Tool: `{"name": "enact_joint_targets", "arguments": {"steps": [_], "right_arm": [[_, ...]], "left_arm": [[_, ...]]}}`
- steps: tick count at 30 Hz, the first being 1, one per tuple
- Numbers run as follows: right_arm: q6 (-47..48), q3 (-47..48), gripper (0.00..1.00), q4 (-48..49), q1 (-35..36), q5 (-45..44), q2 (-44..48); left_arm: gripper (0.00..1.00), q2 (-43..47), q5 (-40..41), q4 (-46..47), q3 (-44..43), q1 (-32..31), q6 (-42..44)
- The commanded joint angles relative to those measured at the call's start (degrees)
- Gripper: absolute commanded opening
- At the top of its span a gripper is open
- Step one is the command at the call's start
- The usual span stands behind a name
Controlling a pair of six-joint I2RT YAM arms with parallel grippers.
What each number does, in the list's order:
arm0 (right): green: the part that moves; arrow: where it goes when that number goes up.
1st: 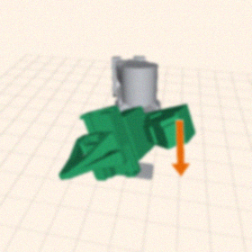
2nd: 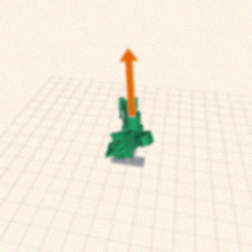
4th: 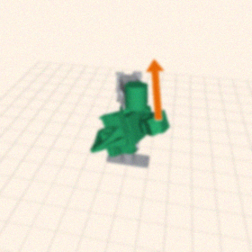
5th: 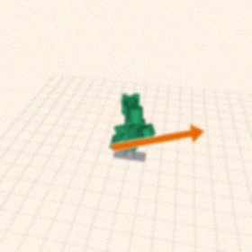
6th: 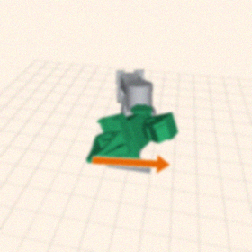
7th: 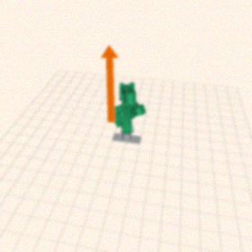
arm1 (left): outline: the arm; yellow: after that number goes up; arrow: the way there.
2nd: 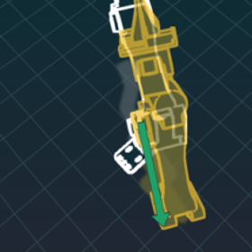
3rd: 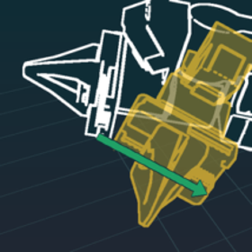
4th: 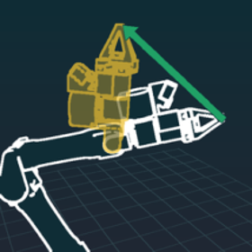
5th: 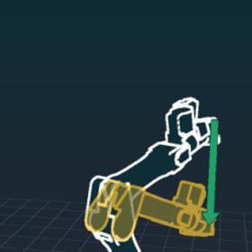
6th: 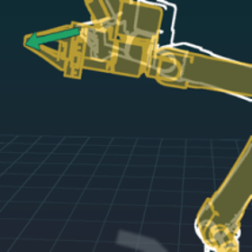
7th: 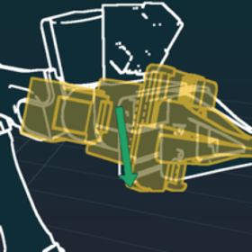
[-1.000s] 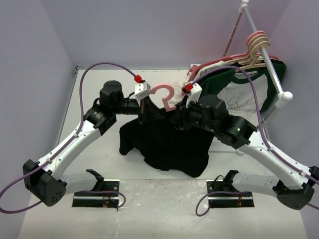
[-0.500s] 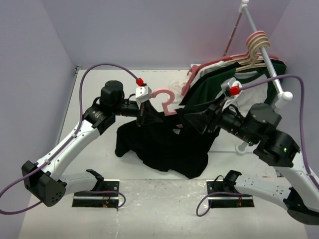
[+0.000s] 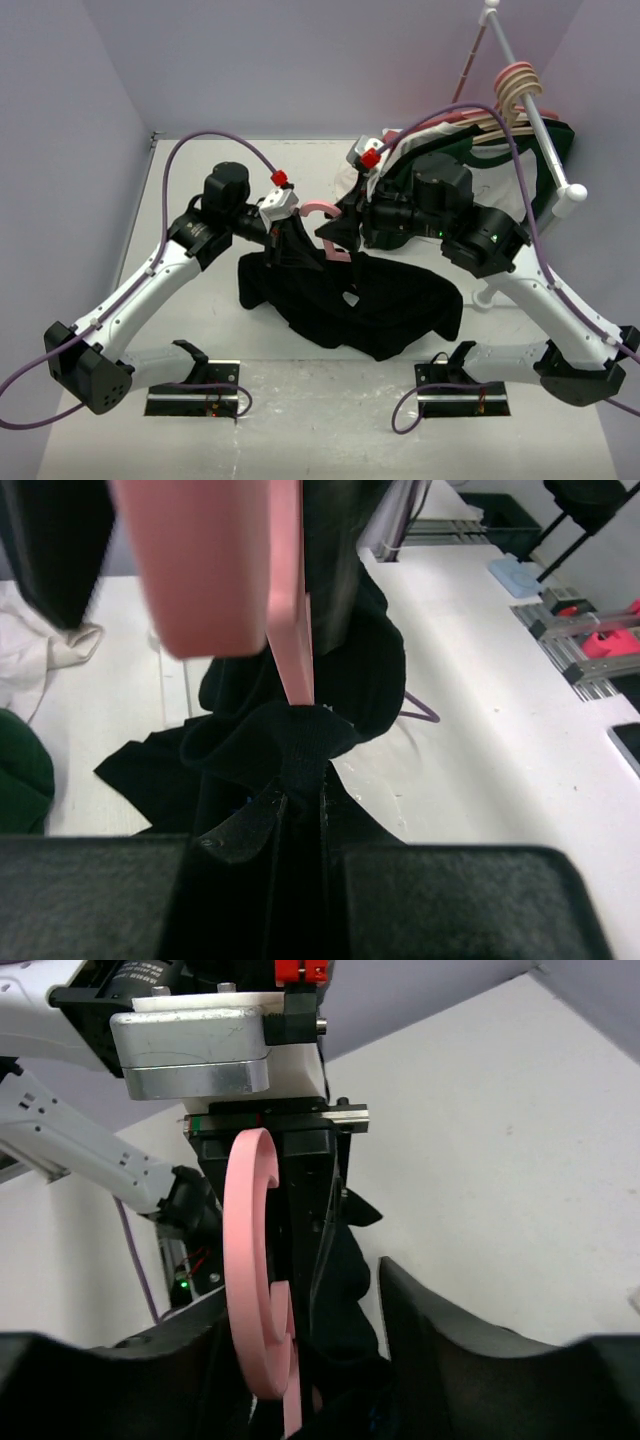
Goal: Place the t-shirt on the hanger
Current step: Place the T-shirt on the hanger, then place the hanger at the clothesline.
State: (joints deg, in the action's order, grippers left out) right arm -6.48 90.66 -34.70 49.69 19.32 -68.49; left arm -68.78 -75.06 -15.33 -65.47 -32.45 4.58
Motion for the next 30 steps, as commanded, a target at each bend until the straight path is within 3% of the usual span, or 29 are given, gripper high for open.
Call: {"name": "enact_joint_targets", "arguments": {"steps": [1,5,8,9,10,11,12,13,17,23,30], "right_arm": [[2.0,4.0,0.31,1.5,-0.1,9.3,-1.9],[2.6,2.6,0.00,1.6,-0.1,10.5,-1.8],[3.2,0.6,0.00,1.9,-0.3,8.2,0.5],[3.1,0.0,0.00,2.2,-0.3,7.1,1.4],[3.0,-0.9,0.00,2.8,-0.6,5.9,3.1],[2.9,-1.1,0.00,2.9,-0.6,4.5,3.3],[2.8,-2.2,0.00,4.0,-0.7,1.9,5.0],[2.8,-2.7,0.00,4.4,-0.8,0.3,6.0],[3.7,-3.6,0.00,4.5,-1.3,-5.9,9.6],[3.9,-3.7,0.00,4.5,-3.2,-10.4,17.2],[3.0,-4.3,0.00,6.3,-3.3,-9.7,17.7]], "left_arm": [[0.00,-0.3,-5.1,2.4,-2.9,-0.3,1.1],[0.00,-0.4,-2.1,2.3,-3.7,-0.3,0.3],[0.01,-0.6,0.6,1.9,-4.5,-0.1,0.0],[0.11,-0.8,2.2,1.9,-4.7,0.0,-0.5],[0.35,-1.0,5.9,2.0,-5.3,0.3,-1.3],[0.38,-1.1,6.4,2.0,-5.3,0.3,-1.5],[0.60,-1.6,10.0,2.4,-5.7,0.6,-3.4],[0.98,-1.7,11.6,2.7,-6.0,0.7,-3.7],[1.00,-0.7,16.4,3.9,-6.5,1.9,-5.7],[1.00,4.3,15.9,5.3,-2.9,5.5,-2.8],[1.00,3.4,8.0,22.5,-4.3,5.6,-14.9]]}}
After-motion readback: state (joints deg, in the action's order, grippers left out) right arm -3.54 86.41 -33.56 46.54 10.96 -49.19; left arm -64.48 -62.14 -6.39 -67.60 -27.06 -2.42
